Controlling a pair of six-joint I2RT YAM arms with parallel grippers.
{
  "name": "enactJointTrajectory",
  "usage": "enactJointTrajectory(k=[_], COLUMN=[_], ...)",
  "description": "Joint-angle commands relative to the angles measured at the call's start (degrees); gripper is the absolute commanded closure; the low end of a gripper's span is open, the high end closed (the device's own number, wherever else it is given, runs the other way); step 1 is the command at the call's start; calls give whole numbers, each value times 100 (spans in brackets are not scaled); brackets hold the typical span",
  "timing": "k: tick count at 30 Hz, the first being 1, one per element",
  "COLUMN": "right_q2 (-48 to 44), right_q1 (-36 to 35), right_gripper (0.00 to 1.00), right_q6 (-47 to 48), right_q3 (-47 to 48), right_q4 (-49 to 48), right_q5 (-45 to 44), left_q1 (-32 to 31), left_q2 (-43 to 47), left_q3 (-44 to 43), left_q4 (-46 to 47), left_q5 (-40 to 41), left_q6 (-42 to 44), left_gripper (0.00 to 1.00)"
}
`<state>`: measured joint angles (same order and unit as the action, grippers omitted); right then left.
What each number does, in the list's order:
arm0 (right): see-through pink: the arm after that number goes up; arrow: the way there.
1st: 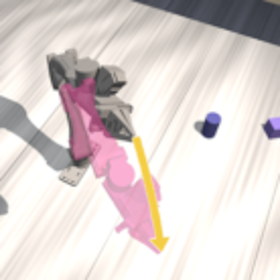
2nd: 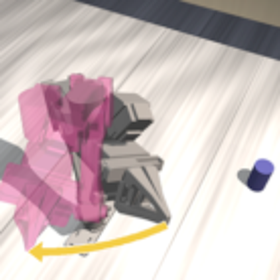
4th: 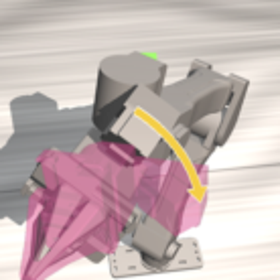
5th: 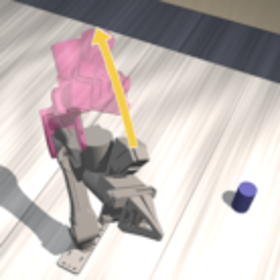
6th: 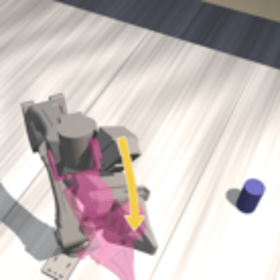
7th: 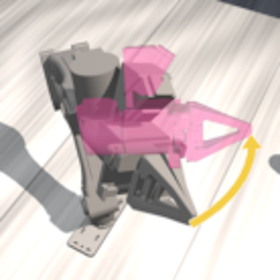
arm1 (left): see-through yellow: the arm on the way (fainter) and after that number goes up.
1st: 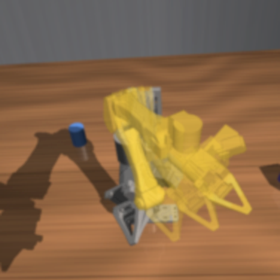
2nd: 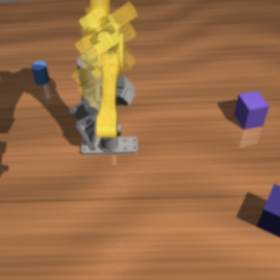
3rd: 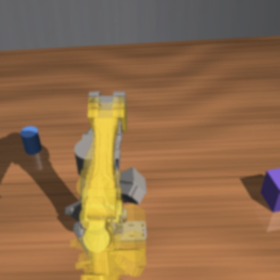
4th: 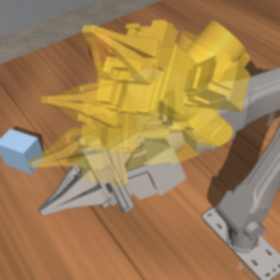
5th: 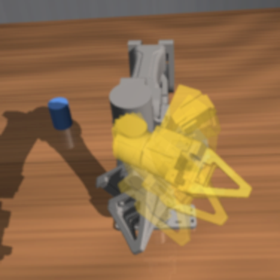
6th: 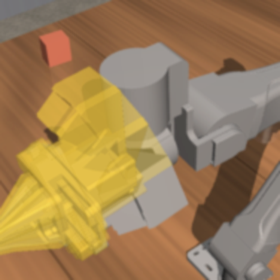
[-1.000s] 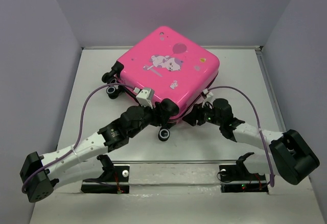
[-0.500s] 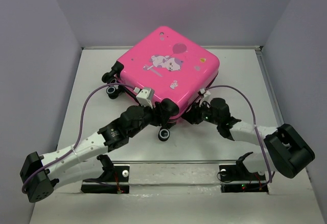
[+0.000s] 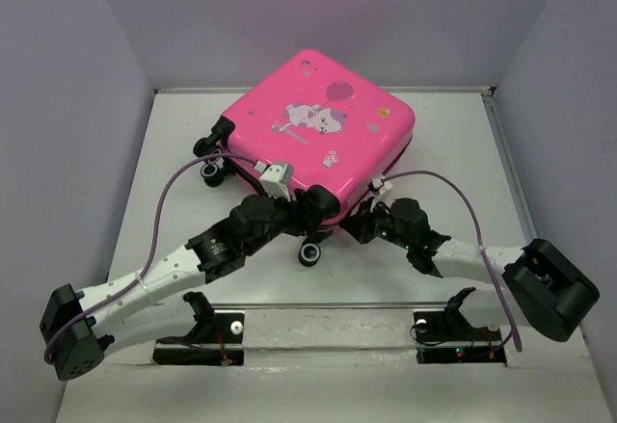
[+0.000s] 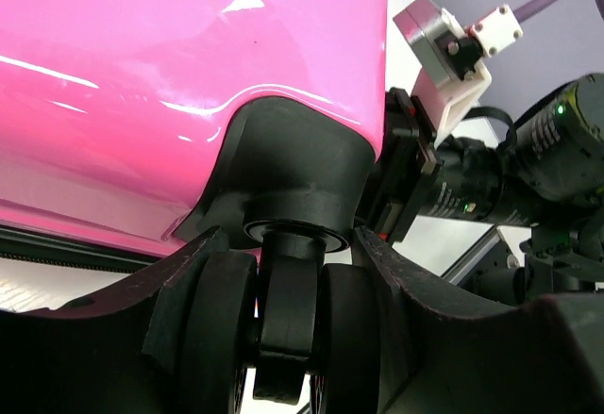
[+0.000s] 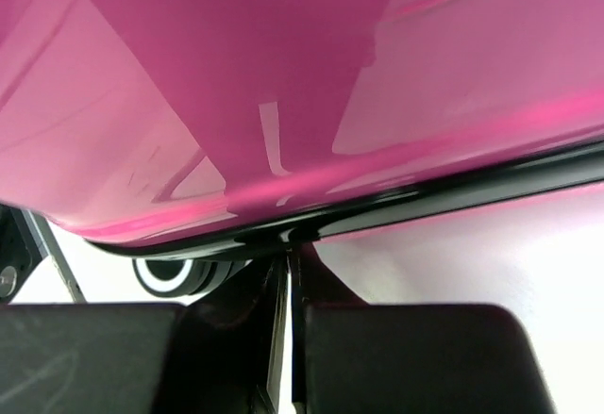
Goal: Pack the luggage
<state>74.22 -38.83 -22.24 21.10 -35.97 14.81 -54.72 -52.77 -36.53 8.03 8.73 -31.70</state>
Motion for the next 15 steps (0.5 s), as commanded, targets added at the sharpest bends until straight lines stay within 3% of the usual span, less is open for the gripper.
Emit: enactJointTrajectory(k=[1,7,11,14,15], right_q2=[-416,-768,-681,-540,-366], right_q1=[-502,-1451,-2582,-2866,-2937], right_gripper=[93,93,93,93,93], right_q6=[-17,-386,-562,-824,-887], right_q3=[-115,-361,-99,-62,-62], right_q4=[-394,98,239,-295,-863], right_q5=[-819,-1419,-2341,-2675,-2728], left_q1=[84,268,514,559,567], left_q2=[-136,-549,-988,-1234,-1296], left_q3=[-547,-1004,-1294,-1531,-1680], left_q4=[330,409,611,735,752], left_q5=[-12,-143,-459,-635,-766], left_q6=[-169,-143,-161,-213,-231], left_gripper=[94,94,94,94,94])
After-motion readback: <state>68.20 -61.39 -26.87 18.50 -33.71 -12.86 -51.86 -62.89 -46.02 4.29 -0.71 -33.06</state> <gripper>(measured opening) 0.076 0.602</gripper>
